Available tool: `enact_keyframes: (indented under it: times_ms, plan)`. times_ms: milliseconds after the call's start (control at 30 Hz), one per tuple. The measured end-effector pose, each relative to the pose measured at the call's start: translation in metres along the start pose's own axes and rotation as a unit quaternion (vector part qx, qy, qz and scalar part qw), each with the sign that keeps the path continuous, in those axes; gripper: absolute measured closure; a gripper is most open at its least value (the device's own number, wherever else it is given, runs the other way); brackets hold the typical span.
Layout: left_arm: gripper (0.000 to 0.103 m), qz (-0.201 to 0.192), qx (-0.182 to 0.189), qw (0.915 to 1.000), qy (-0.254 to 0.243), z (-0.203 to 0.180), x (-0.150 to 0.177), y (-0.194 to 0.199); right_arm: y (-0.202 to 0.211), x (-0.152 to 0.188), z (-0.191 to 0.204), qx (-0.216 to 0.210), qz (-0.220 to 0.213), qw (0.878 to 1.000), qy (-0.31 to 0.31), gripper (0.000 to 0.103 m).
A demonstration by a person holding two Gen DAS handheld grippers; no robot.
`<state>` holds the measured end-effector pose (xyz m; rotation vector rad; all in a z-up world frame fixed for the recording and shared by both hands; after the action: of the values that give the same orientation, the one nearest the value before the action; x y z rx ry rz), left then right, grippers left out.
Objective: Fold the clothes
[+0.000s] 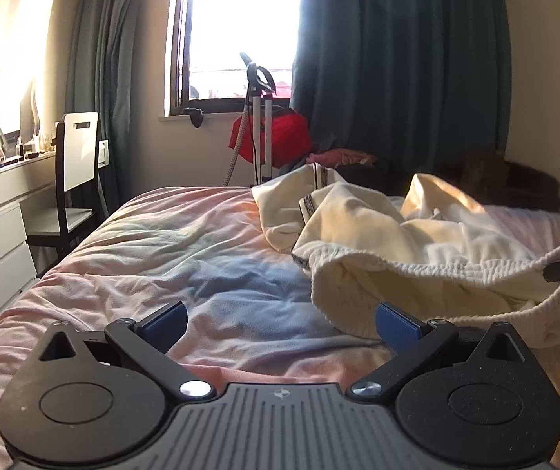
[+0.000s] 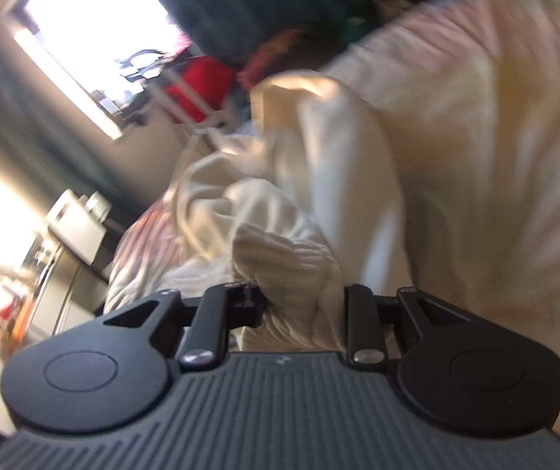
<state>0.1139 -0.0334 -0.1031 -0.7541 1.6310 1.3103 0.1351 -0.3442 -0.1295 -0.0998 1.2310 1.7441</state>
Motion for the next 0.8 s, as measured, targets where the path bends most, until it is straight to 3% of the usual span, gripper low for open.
enact_keyframes:
  times_ms: [67, 133, 233, 367, 433, 533, 567, 600, 700, 767, 800]
  plan:
    - [0.000, 0.016, -0.003, 0.9999, -0.003, 0.003, 0.008, -0.015, -0.008, 0.014, -0.025, 0.011, 0.019, 0.998, -0.054, 0.065]
    - [0.000, 0.028, -0.001, 0.9996, -0.005, 0.004, 0.012, -0.031, -0.013, 0.020, -0.035, 0.025, 0.027, 0.998, -0.060, 0.060]
    - [0.000, 0.048, -0.006, 0.9986, -0.020, 0.007, 0.013, -0.056, -0.017, 0.022, -0.029, 0.035, 0.017, 0.999, -0.035, 0.056]
    - [0.000, 0.065, -0.010, 0.9964, -0.054, 0.000, 0.012, -0.098, -0.024, 0.022, -0.020, 0.062, -0.019, 0.998, 0.018, 0.034]
    - [0.000, 0.074, -0.025, 0.9947, -0.067, -0.003, 0.011, -0.124, -0.032, 0.023, -0.020, 0.075, -0.029, 0.996, 0.044, 0.034]
    - [0.000, 0.076, -0.082, 0.9902, -0.084, -0.001, 0.005, -0.160, -0.042, 0.024, -0.020, 0.081, -0.033, 0.994, 0.060, 0.033]
    - [0.000, 0.074, -0.102, 0.9883, -0.086, 0.000, 0.001, -0.170, -0.046, 0.024, -0.018, 0.078, -0.036, 0.994, 0.066, 0.025]
    - [0.000, 0.070, -0.120, 0.9868, -0.083, 0.002, -0.004, -0.178, -0.049, 0.024, -0.015, 0.076, -0.039, 0.994, 0.073, 0.021]
    - [0.002, 0.054, -0.158, 0.9850, -0.044, 0.016, -0.022, -0.183, -0.055, 0.025, -0.014, 0.090, -0.059, 0.989, 0.099, 0.022]
    - [0.008, 0.049, -0.170, 0.9841, -0.014, 0.026, -0.032, -0.183, -0.058, 0.024, -0.013, 0.093, -0.068, 0.987, 0.108, 0.022]
    - [0.019, 0.048, -0.172, 0.9839, -0.010, 0.031, -0.036, -0.181, -0.059, 0.023, -0.013, 0.094, -0.071, 0.987, 0.112, 0.022]
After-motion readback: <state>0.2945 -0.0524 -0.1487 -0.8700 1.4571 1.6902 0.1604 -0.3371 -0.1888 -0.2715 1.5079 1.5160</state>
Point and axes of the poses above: each gripper's, at about its wrist camera, not at the fingertips, and y roughly against the way its jaws point, z to its left, x to its underside, the point moved 10 cm from there along -y, roughly the way its jaws point, and after that the axes turned 14 degrees about x, right-handed, at the moved point
